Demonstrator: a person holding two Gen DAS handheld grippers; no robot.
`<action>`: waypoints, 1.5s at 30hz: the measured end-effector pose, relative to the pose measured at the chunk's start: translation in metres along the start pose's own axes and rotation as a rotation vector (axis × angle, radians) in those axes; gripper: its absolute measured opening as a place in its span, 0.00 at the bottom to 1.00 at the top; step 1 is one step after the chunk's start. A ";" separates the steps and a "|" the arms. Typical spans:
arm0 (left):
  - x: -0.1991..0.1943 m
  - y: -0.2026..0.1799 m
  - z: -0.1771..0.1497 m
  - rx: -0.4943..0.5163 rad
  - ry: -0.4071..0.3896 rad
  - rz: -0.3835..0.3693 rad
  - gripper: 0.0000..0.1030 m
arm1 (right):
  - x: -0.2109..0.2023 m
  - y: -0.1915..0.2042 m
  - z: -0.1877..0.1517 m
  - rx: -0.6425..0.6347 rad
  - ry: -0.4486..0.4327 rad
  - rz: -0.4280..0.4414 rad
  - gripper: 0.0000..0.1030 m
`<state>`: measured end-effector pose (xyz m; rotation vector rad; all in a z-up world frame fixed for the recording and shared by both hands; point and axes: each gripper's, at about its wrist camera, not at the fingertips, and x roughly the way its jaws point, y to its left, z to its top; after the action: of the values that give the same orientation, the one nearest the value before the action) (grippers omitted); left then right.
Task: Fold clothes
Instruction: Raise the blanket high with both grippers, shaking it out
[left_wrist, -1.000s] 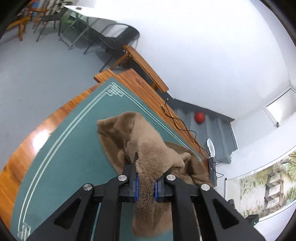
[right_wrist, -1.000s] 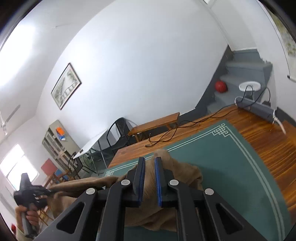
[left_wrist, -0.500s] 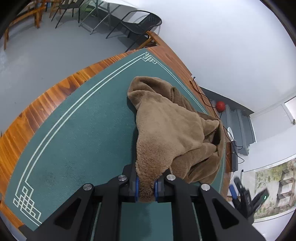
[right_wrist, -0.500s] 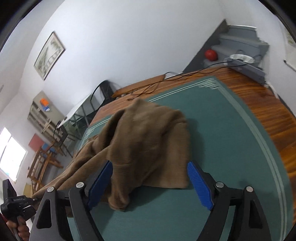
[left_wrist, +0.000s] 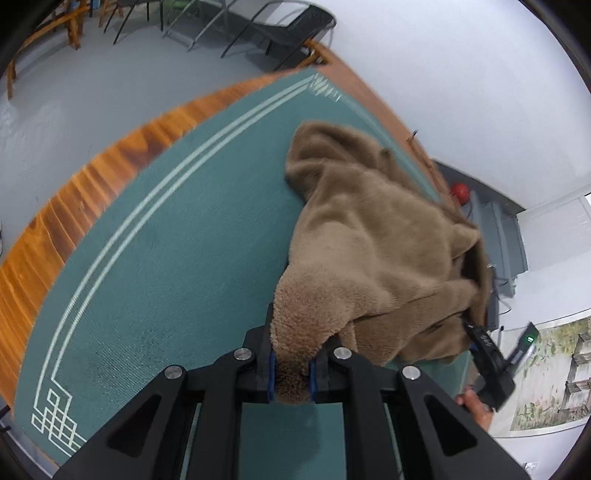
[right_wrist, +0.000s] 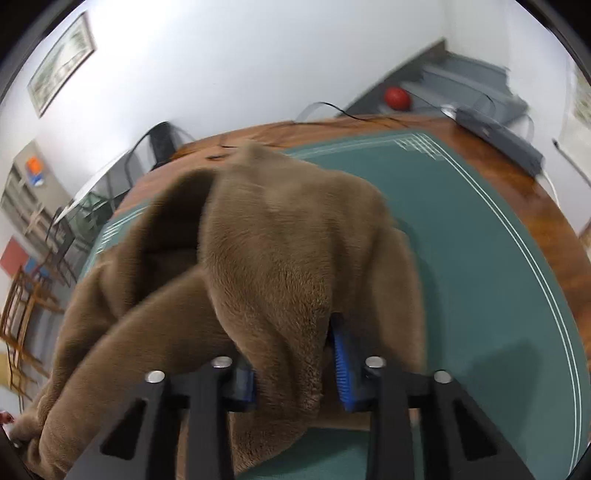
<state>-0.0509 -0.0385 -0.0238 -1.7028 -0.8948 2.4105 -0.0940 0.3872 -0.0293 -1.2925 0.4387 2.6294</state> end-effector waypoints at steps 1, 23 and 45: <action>0.008 0.003 -0.002 0.001 0.019 0.011 0.15 | 0.000 -0.008 -0.002 0.008 0.006 -0.001 0.32; -0.004 0.007 -0.002 -0.036 -0.042 -0.025 0.10 | -0.008 -0.049 0.008 0.169 0.097 0.486 0.17; -0.287 -0.044 -0.041 -0.136 -0.587 -0.637 0.10 | -0.280 -0.119 0.089 0.330 -0.272 1.978 0.18</action>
<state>0.0848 -0.0893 0.2307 -0.5470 -1.4155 2.4049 0.0436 0.5204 0.2227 0.0265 3.0848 3.2055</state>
